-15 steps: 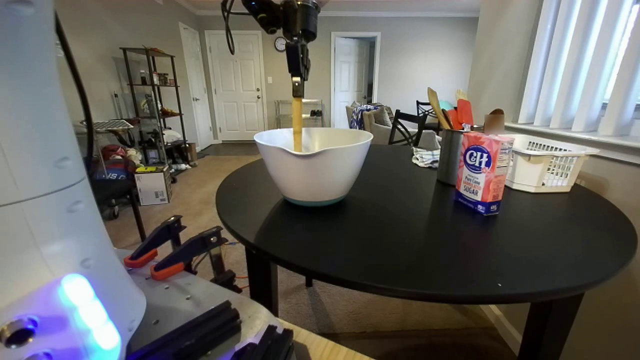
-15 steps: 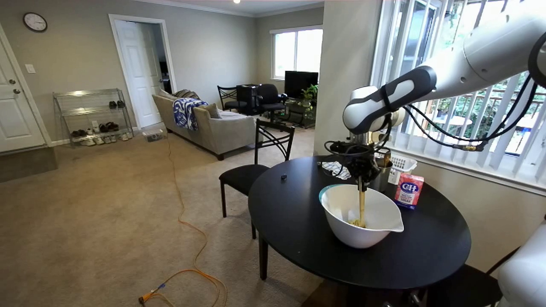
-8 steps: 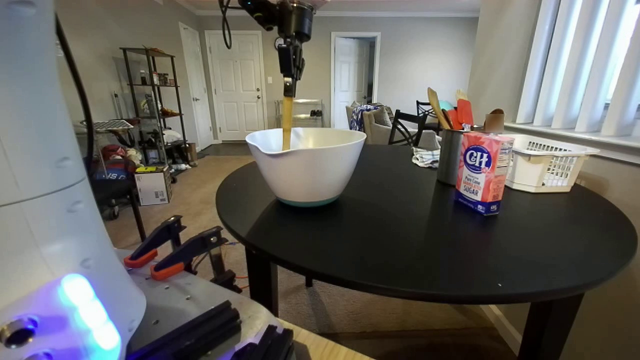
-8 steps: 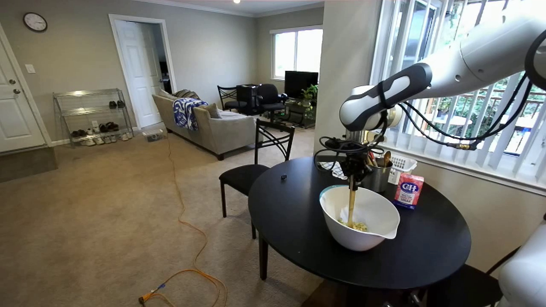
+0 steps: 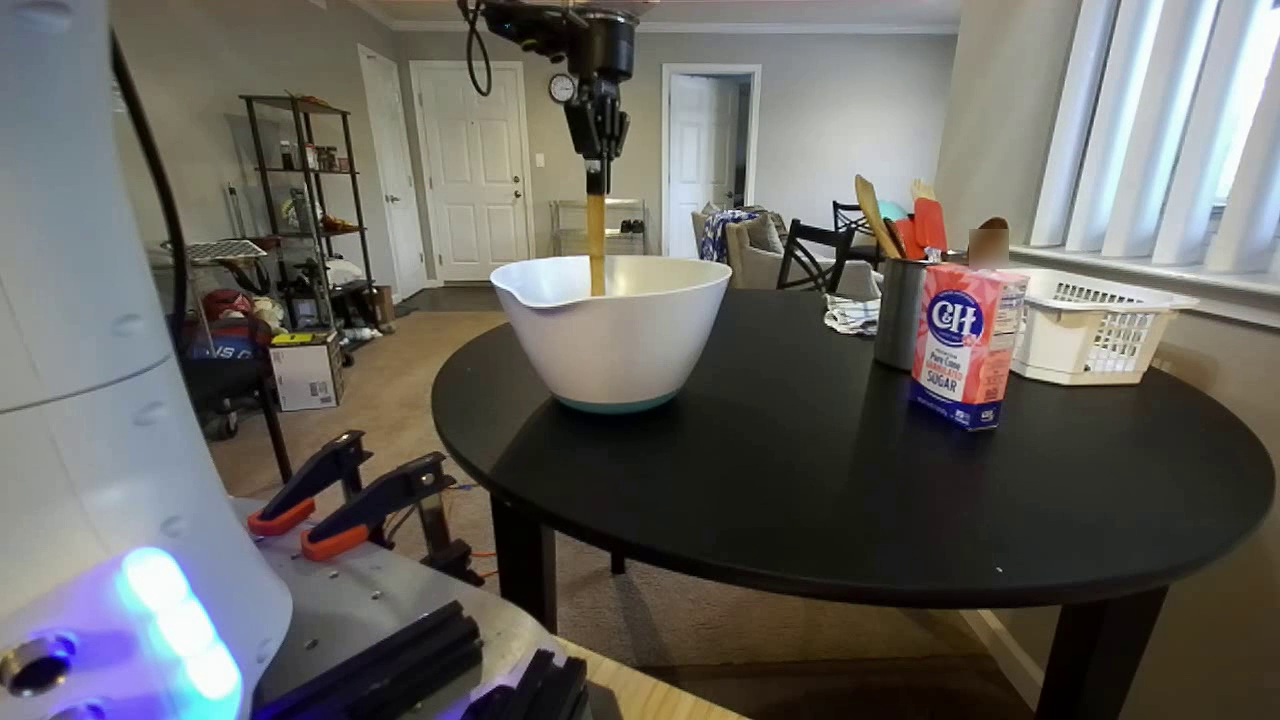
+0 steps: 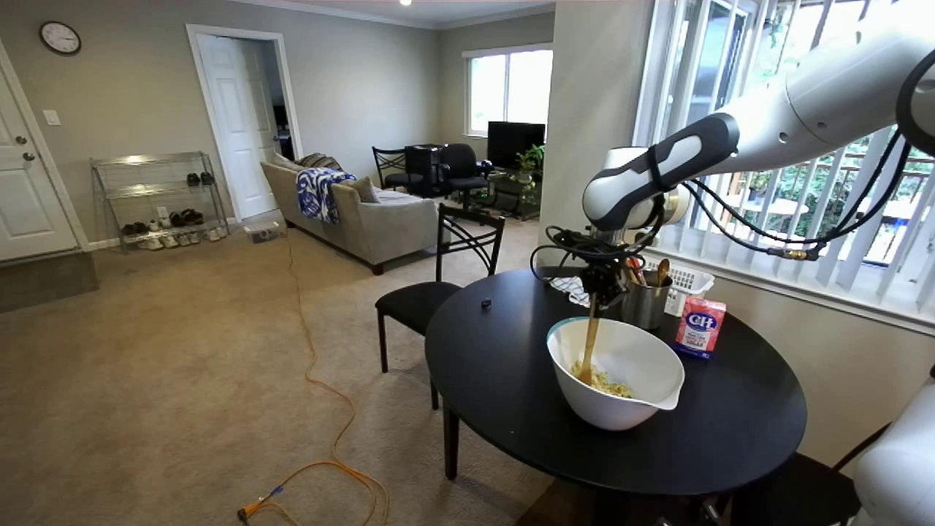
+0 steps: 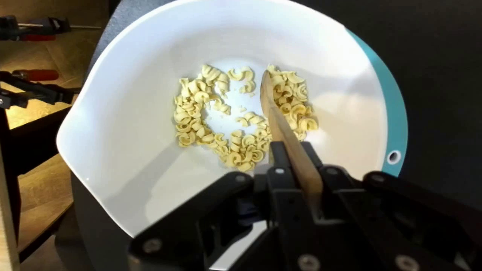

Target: Use the spoon to stir in the bowl

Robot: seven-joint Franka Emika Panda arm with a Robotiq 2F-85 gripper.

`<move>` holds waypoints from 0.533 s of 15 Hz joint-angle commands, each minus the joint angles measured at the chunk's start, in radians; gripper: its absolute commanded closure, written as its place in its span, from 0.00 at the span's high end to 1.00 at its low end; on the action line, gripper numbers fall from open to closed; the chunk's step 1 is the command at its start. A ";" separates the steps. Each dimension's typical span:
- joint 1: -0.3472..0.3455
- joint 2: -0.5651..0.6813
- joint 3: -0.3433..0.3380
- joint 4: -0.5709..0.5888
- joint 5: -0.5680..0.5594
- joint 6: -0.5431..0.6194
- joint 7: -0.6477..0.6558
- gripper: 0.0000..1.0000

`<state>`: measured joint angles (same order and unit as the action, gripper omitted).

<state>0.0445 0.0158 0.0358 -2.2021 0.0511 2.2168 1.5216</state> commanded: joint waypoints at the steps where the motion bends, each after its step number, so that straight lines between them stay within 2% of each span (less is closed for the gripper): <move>1: 0.000 -0.008 -0.003 -0.039 -0.078 0.095 0.119 0.03; 4: -0.002 -0.009 -0.008 -0.043 -0.196 0.096 0.205 0.03; 6: -0.003 -0.009 -0.010 -0.039 -0.274 0.062 0.243 0.03; 8: -0.002 0.003 -0.008 -0.024 -0.303 -0.022 0.220 0.03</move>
<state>0.0445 0.0152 0.0301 -2.2163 -0.1786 2.2496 1.7149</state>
